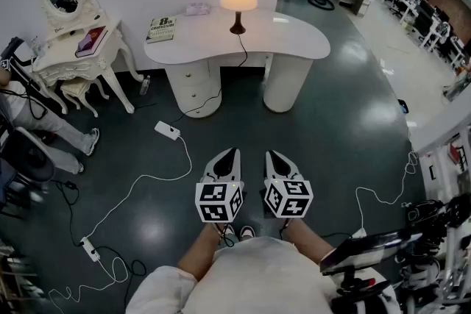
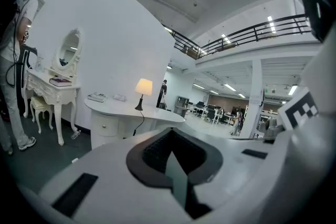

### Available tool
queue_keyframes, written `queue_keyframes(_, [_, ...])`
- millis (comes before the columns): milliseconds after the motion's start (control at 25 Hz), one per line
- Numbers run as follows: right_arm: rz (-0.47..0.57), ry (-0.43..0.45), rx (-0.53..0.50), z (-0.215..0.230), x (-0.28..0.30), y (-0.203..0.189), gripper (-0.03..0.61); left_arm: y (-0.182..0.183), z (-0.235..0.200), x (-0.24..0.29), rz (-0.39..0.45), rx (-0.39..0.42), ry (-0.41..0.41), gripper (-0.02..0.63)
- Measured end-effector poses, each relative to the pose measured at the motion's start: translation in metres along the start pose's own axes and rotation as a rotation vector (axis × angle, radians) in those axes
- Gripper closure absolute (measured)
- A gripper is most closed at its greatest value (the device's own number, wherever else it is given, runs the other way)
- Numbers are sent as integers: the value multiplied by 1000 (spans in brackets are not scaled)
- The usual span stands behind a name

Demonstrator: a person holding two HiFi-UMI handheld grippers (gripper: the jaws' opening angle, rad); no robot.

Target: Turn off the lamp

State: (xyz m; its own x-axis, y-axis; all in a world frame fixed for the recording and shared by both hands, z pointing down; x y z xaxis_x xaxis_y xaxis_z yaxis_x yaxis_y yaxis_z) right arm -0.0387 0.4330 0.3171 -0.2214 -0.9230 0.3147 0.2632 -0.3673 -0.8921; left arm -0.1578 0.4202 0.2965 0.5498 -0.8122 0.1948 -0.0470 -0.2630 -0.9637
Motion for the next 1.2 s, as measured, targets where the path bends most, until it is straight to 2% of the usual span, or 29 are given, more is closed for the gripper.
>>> queue_keyframes(560, [15, 3, 13, -4, 15, 2, 578, 0, -14, 8, -2, -5, 6, 607])
queue_keyframes(1200, [21, -40, 48, -8, 49, 4, 578, 7, -50, 33, -18, 9, -20, 607])
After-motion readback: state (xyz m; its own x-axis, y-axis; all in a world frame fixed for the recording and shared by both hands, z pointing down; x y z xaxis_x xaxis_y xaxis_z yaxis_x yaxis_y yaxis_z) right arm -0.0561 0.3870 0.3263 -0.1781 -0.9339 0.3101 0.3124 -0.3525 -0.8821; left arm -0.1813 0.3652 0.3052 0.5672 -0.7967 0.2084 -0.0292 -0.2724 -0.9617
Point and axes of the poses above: the fingertips, and each gripper's own axes: x forward along the fingers, z to its right, y out of its top, the point moved 3 cm from there along -x, backward along the fingers, and after that the axes turned 6 degrees about x, right-handed, at the moved point
